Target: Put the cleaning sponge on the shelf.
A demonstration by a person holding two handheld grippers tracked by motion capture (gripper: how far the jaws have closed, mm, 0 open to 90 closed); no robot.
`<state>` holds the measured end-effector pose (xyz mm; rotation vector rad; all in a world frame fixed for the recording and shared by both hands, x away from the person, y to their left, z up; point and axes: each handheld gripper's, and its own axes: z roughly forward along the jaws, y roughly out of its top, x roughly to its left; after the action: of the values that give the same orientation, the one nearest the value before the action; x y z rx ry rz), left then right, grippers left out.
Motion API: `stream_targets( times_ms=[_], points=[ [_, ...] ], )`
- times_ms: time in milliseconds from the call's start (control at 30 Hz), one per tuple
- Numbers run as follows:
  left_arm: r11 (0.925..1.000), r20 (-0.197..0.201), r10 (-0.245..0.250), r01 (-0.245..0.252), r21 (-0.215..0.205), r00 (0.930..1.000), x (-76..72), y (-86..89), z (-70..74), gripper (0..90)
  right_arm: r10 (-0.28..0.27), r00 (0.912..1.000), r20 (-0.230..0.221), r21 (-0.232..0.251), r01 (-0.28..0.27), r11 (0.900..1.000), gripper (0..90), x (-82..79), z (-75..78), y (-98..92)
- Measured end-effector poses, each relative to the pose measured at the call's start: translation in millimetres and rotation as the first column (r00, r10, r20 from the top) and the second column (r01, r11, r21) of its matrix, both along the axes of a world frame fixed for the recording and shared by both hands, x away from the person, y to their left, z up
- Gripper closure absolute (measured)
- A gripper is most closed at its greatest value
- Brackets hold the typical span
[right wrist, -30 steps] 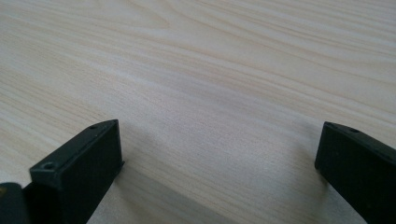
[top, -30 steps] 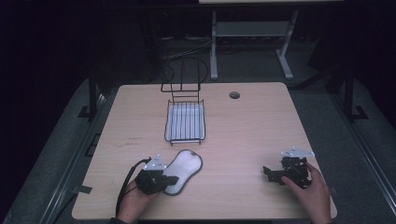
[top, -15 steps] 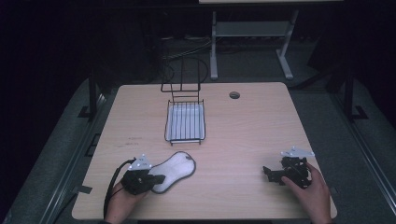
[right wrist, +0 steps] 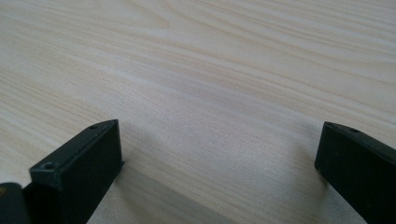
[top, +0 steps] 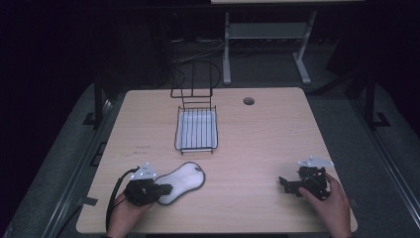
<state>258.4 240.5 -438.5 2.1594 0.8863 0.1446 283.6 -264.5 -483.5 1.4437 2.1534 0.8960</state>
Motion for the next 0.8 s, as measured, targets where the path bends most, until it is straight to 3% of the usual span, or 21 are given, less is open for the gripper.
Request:
stream_targets(
  times_ms=[133, 167, 200, 400, 500, 567, 667, 800],
  points=[
    [0.9998, 0.011, 0.012, -0.012, -0.015, 0.9999, 4.2, 0.0, 4.7, 61.4, 0.0, 1.0, -0.001, 0.001, 0.0, 1.0, 0.2, 0.0, 0.0, 0.0],
    [0.9998, 0.01, 0.01, -0.01, -0.016, 0.9999, 6.5, -0.2, 5.6, 61.4, 0.0, 1.0, -0.001, 0.001, 0.0, 1.0, 0.2, -0.1, 0.0, 0.1],
    [0.9997, 0.016, 0.006, -0.006, -0.022, 0.9999, 9.0, -1.0, 6.6, 53.0, 0.0, 1.0, 0.0, 0.001, 0.0, 1.0, 0.2, 0.0, 0.1, 0.0],
    [0.9997, 0.035, -0.024, 0.024, -0.01, 0.9991, 23.8, -4.9, 9.2, 34.8, 0.001, 1.0, 0.001, -0.001, -0.001, 1.0, 0.2, 0.1, 0.0, -0.1],
    [0.9998, 0.026, -0.022, 0.022, -0.004, 0.9994, 30.8, -6.4, 7.7, 28.7, 0.001, 1.0, 0.001, -0.001, -0.001, 1.0, 0.2, 0.1, 0.0, -0.1],
    [0.9998, 0.015, -0.019, 0.019, 0.002, 0.9997, 34.7, -8.2, 4.0, 17.5, 0.001, 1.0, 0.001, -0.001, -0.001, 1.0, 0.2, 0.1, -0.1, -0.1],
    [0.9995, 0.01, -0.024, 0.023, 0.021, 0.9997, 38.1, -11.3, -0.2, 14.2, 0.001, 1.0, 0.001, -0.001, -0.001, 1.0, 0.2, 0.0, 0.0, -0.1],
    [0.9996, 0.021, -0.025, 0.025, 0.016, 0.9995, 43.5, -14.8, -2.7, 13.0, 0.001, 1.0, 0.001, -0.001, -0.001, 1.0, 0.2, 0.0, 0.0, -0.1]
  ],
)
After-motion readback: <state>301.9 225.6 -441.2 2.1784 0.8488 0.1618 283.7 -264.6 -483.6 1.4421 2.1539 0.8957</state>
